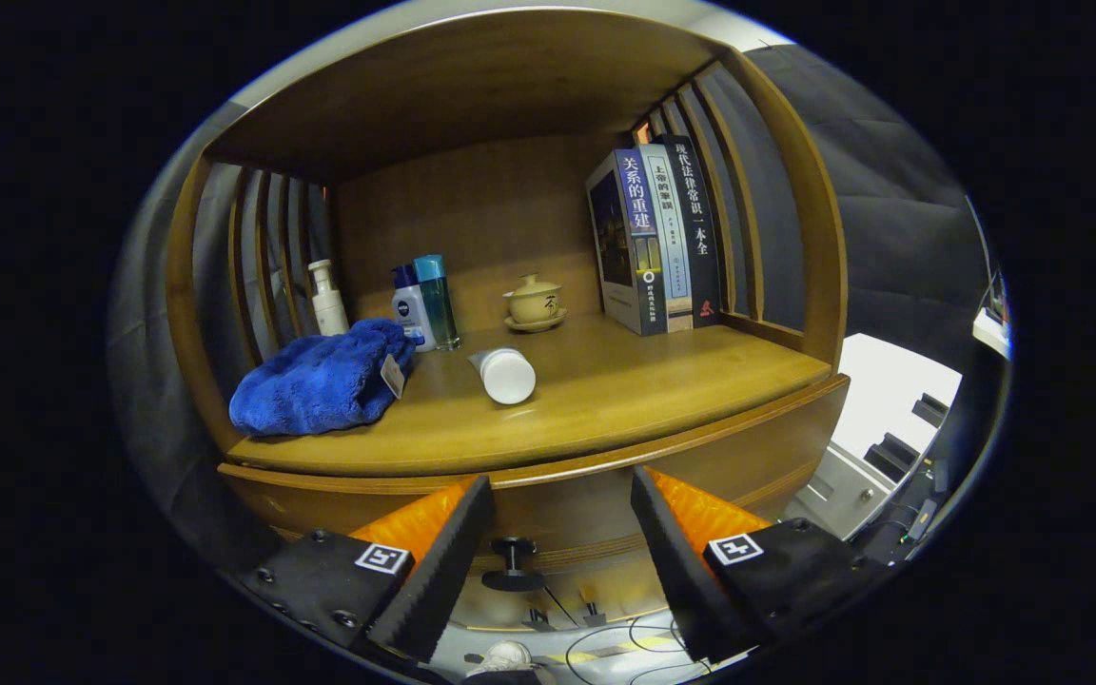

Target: Pull open the drawer, take out the items inside it, and place them on the countertop above the cabinet.

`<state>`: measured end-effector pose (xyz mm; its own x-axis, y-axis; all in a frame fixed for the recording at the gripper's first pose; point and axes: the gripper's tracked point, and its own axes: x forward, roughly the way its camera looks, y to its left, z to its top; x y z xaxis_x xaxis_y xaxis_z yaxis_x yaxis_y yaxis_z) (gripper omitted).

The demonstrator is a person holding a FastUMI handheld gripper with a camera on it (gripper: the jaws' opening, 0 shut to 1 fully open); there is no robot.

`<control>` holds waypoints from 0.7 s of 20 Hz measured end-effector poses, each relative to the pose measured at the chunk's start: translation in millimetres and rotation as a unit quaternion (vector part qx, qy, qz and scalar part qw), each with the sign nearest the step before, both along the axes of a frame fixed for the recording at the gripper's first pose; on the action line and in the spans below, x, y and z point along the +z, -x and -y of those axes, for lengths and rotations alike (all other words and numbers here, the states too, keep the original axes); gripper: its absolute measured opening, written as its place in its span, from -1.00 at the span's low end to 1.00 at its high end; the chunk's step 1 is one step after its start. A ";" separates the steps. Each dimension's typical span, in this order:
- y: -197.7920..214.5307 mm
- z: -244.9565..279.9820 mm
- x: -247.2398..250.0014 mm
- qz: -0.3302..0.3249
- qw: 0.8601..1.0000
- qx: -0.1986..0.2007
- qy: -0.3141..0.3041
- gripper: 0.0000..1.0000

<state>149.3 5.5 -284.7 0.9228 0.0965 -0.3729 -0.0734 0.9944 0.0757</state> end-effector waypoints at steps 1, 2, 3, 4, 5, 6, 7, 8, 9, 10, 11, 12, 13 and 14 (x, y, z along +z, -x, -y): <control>-0.4 -1.8 -0.2 0.001 1.000 0.004 -0.003 0.97; -0.9 -1.0 0.3 0.005 1.000 0.003 -0.004 0.96; 0.9 -0.5 0.7 0.004 1.000 0.002 -0.007 0.95; 12.3 1.1 3.1 0.000 1.000 -0.001 -0.015 0.95; 12.9 2.2 2.3 -0.005 1.000 -0.006 -0.023 0.96; 13.7 3.9 1.4 -0.013 0.999 -0.013 -0.029 0.96; 15.6 8.5 -0.4 -0.022 0.999 -0.024 -0.028 0.96; 17.8 12.8 2.3 -0.025 0.999 -0.032 -0.028 0.97; 22.0 15.9 8.4 -0.022 0.999 -0.038 -0.028 0.98; 26.5 18.8 17.2 -0.014 0.999 -0.044 -0.028 0.98; 29.2 23.0 27.1 -0.007 0.999 -0.049 -0.024 0.97; 33.9 27.4 36.3 -0.002 0.999 -0.052 -0.017 0.98; 38.7 31.4 47.2 0.002 0.999 -0.053 -0.008 0.97; 42.6 35.0 58.8 0.007 0.998 -0.055 0.002 0.97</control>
